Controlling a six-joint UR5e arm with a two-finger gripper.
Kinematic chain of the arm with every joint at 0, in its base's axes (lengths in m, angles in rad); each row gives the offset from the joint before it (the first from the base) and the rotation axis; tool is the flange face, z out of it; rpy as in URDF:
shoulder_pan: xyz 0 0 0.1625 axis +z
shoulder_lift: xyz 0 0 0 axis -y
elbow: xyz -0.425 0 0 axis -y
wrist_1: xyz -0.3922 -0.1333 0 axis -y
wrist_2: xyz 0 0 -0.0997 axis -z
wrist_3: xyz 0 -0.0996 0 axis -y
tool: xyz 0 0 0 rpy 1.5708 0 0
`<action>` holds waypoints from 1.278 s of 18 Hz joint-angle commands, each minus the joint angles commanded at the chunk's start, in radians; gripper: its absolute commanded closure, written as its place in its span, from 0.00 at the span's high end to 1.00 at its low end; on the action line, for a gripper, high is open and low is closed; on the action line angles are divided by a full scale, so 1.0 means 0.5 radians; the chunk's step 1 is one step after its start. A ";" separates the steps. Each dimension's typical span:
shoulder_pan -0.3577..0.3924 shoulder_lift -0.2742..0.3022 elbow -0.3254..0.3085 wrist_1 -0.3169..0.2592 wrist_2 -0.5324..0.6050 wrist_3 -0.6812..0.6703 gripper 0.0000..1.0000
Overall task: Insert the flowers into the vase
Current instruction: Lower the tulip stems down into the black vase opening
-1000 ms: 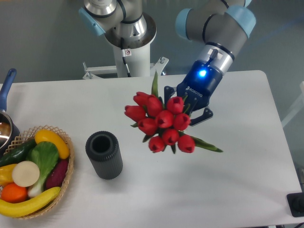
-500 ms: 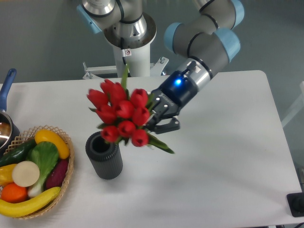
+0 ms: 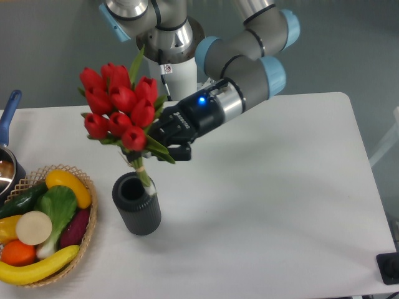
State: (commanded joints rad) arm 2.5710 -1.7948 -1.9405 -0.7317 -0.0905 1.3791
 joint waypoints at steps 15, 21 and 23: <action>0.000 0.006 -0.055 -0.009 0.015 0.003 0.14; 0.000 -0.061 -0.061 -0.012 0.067 0.012 0.14; -0.003 -0.080 -0.068 -0.015 0.086 0.012 0.14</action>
State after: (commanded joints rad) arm 2.5694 -1.8346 -1.9742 -0.7394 -0.0476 1.3852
